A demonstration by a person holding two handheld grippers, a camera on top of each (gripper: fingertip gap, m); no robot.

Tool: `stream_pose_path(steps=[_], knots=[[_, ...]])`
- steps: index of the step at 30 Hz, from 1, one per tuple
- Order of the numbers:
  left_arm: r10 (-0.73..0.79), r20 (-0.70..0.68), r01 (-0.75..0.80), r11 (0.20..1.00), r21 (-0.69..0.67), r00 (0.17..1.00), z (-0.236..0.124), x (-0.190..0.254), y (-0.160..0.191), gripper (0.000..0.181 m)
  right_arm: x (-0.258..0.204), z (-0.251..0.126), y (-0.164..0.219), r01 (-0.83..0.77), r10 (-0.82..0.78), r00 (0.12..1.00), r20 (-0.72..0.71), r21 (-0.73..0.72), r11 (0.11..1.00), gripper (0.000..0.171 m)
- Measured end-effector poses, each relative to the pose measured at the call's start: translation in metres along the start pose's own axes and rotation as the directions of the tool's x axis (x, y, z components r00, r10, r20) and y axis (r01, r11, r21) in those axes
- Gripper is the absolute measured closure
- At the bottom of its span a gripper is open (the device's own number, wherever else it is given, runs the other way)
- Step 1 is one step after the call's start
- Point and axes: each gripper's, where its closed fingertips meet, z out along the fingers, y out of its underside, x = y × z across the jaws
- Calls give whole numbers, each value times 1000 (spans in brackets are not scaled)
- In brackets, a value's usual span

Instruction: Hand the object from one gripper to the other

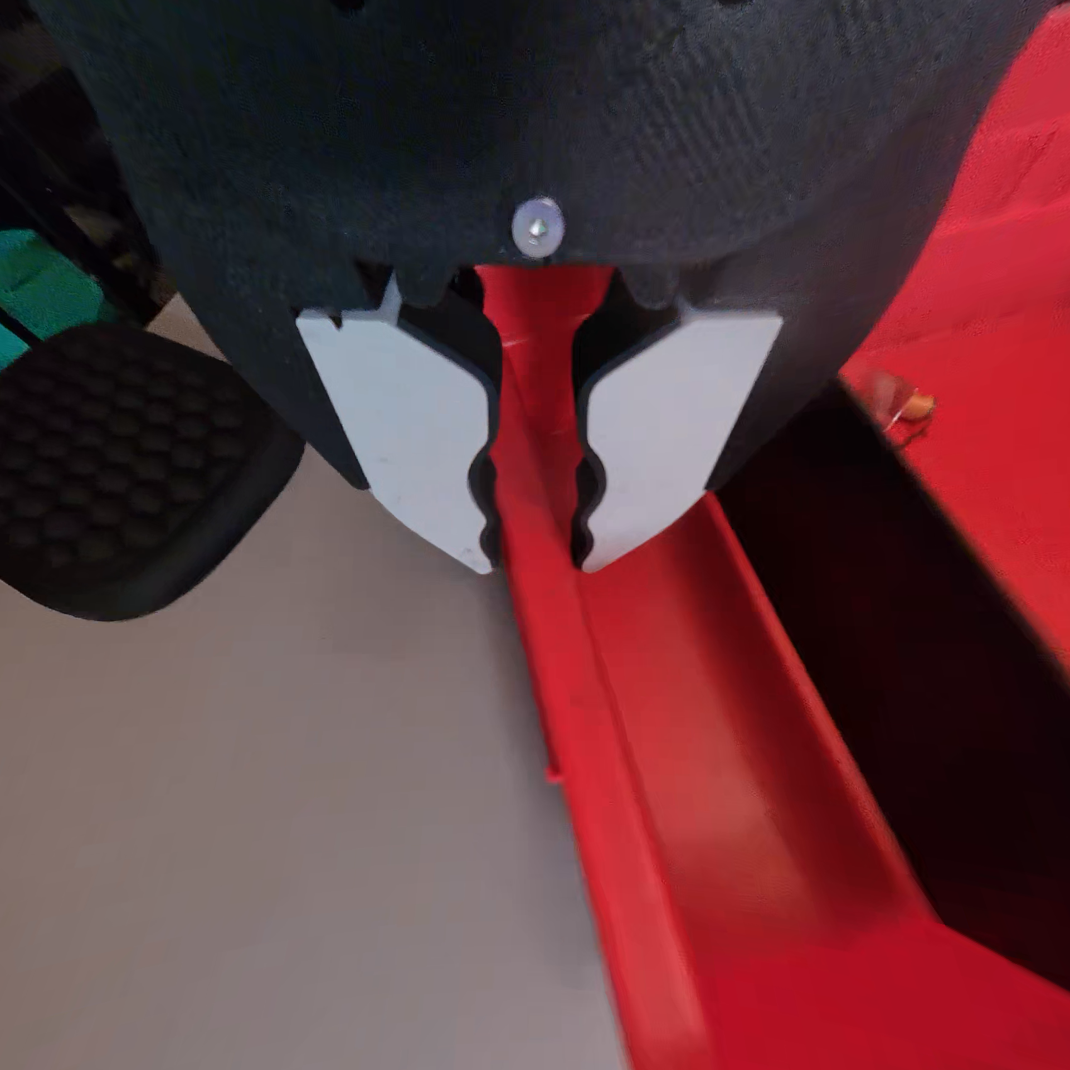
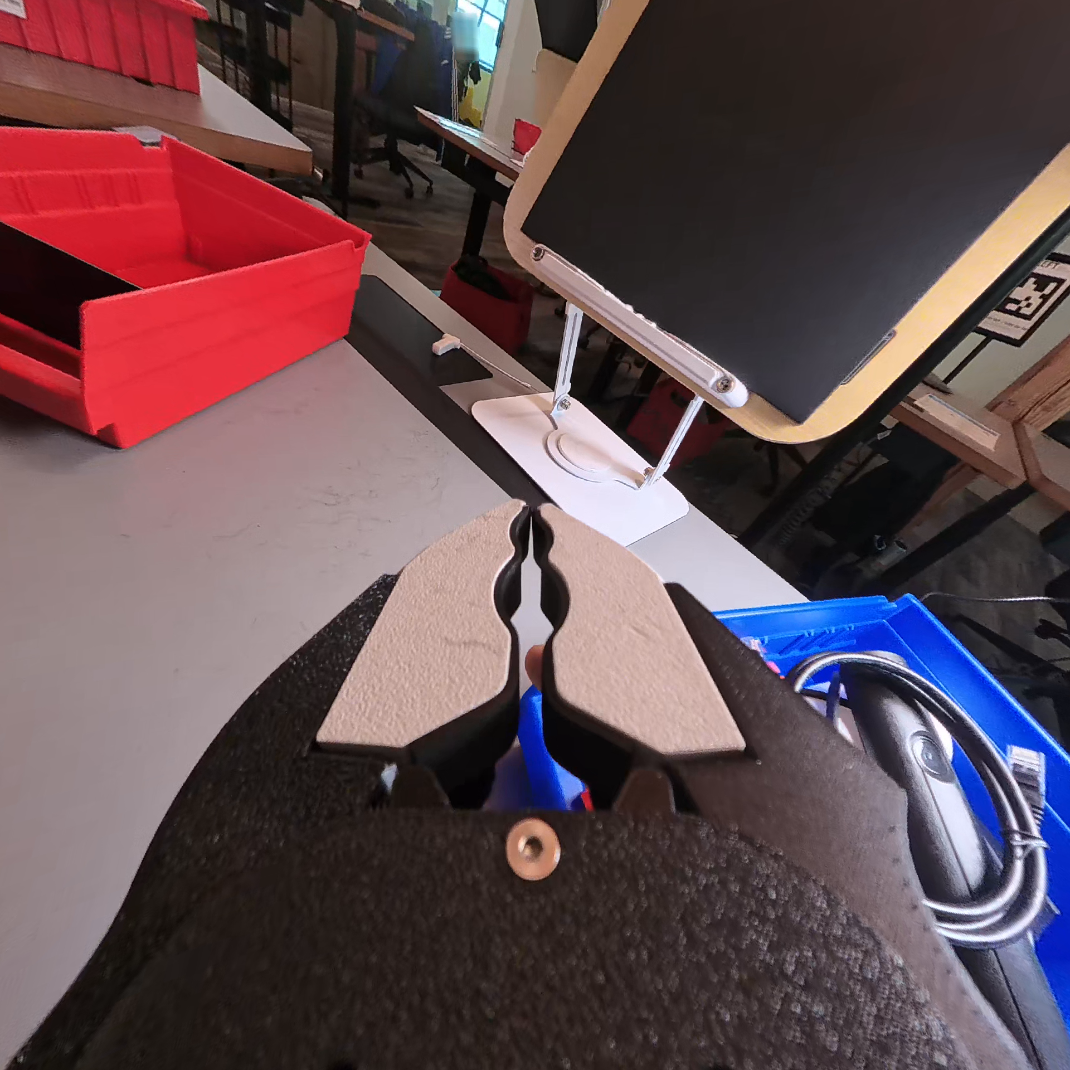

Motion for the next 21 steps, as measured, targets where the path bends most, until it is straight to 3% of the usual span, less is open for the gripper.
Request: stream_pose_path(steps=[2, 6, 14, 21], knots=[[10, 24, -8, 998, -65, 1000, 3, 2, 1, 158, -1, -1, -2, 14, -14, 1000, -5, 3, 1000, 171], [-11, -24, 9, 997, -81, 1000, -26, 4, 4, 158, 3, -8, -11, 27, -27, 999, -19, 21, 999, 171], [-87, 129, 74, 992, 102, 988, -149, -29, -4, 152, 16, -22, -25, -6, 10, 999, -44, 80, 997, 171], [-69, 118, 55, 992, 114, 991, -144, -21, -3, 153, 14, -25, -30, 17, -14, 999, -46, 84, 996, 171]])
